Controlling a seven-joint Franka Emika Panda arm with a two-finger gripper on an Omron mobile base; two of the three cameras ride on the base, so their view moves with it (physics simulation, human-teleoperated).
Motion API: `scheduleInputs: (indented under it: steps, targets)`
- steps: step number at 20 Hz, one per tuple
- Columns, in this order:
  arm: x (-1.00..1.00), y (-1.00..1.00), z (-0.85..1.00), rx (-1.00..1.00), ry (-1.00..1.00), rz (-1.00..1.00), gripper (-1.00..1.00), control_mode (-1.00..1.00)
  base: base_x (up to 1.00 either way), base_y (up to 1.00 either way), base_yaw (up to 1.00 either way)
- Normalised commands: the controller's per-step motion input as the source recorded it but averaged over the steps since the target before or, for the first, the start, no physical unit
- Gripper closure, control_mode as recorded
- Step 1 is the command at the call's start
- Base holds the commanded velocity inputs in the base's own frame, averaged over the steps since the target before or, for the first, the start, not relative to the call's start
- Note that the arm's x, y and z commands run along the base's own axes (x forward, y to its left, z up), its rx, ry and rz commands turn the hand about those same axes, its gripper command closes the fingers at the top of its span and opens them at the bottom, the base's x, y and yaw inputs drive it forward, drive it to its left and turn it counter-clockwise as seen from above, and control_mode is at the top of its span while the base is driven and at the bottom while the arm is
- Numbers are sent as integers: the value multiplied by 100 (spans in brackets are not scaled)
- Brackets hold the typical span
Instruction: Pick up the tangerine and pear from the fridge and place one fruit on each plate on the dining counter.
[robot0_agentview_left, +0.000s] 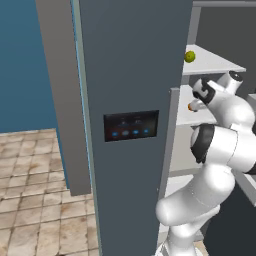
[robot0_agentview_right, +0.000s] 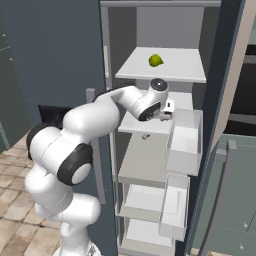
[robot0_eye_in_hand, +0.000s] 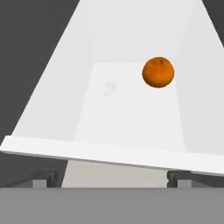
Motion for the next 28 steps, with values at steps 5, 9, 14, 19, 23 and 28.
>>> scheduleInputs:
  steps: [5, 9, 14, 19, 23, 28]
  targets:
    - [38, -29, -7, 0, 0, 0, -100, -100, 0, 0, 0]
    - [38, -18, -10, 0, 0, 0, -100, -100, 0, 0, 0]
    - [41, -4, -14, 0, 0, 0, -100, -100, 0, 0, 0]
    - [35, 0, -18, 0, 0, 0, -100, -100, 0, 0, 0]
    - [28, -6, -19, 0, 0, 0, -100, -100, 0, 0, 0]
    - [27, -8, -21, 0, 0, 0, -100, -100, 0, 0, 0]
